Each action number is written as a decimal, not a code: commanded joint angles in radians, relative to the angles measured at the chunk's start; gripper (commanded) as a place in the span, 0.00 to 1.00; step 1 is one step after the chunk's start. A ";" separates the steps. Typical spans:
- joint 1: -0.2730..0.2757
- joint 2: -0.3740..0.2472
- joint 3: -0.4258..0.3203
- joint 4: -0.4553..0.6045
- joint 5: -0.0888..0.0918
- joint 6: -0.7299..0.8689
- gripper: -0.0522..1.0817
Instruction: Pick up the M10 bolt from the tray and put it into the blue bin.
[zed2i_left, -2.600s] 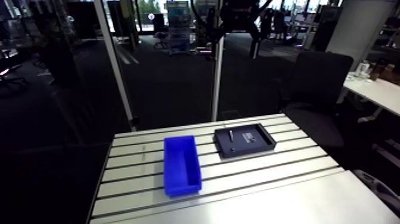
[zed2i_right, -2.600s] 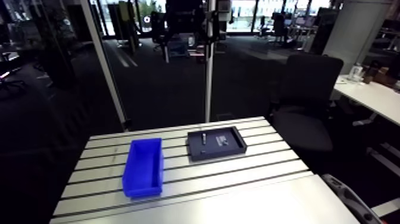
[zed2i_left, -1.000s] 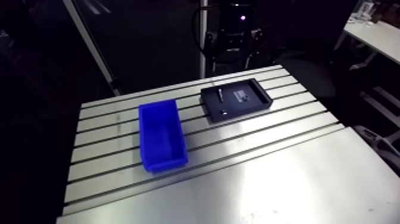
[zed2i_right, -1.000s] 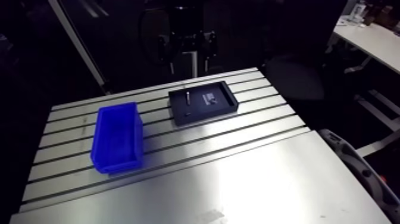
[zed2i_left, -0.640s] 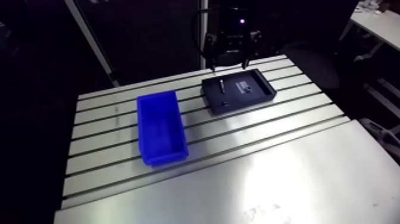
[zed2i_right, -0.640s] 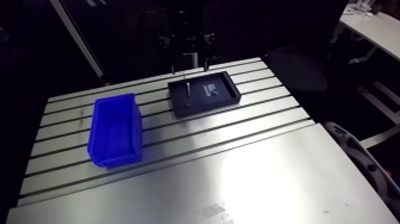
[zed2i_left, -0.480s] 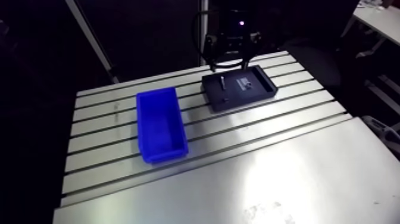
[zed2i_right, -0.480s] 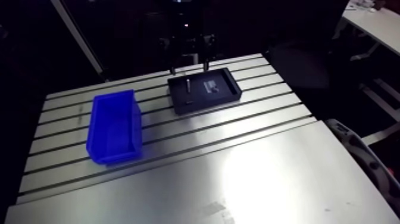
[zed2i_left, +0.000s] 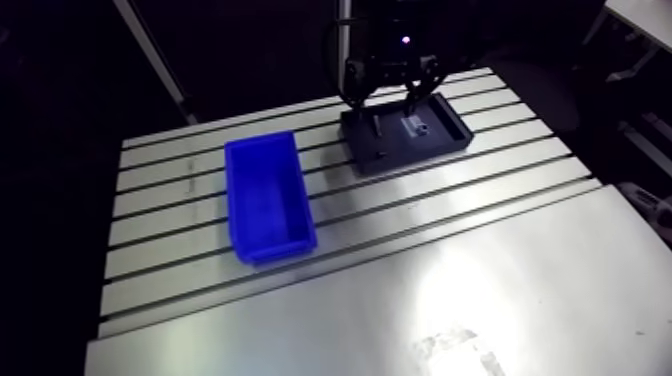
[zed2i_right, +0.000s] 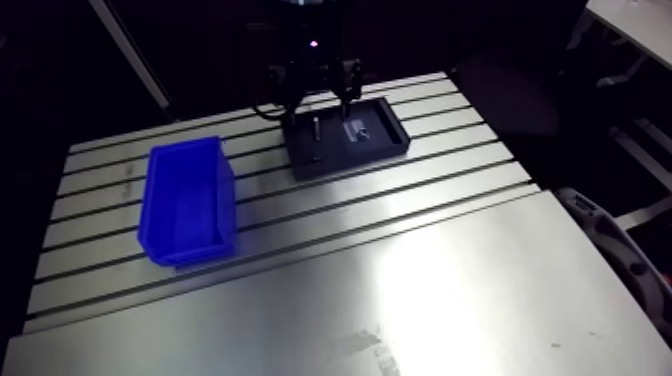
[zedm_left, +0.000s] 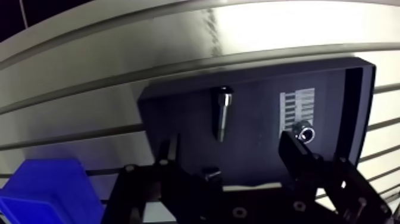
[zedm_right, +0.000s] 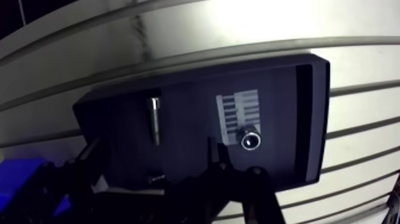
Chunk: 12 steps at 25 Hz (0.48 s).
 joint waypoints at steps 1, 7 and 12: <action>0.002 0.018 -0.002 -0.011 -0.002 0.000 0.22; 0.005 0.024 -0.007 -0.014 -0.002 0.001 0.28; 0.006 0.024 -0.007 -0.015 -0.002 0.003 0.33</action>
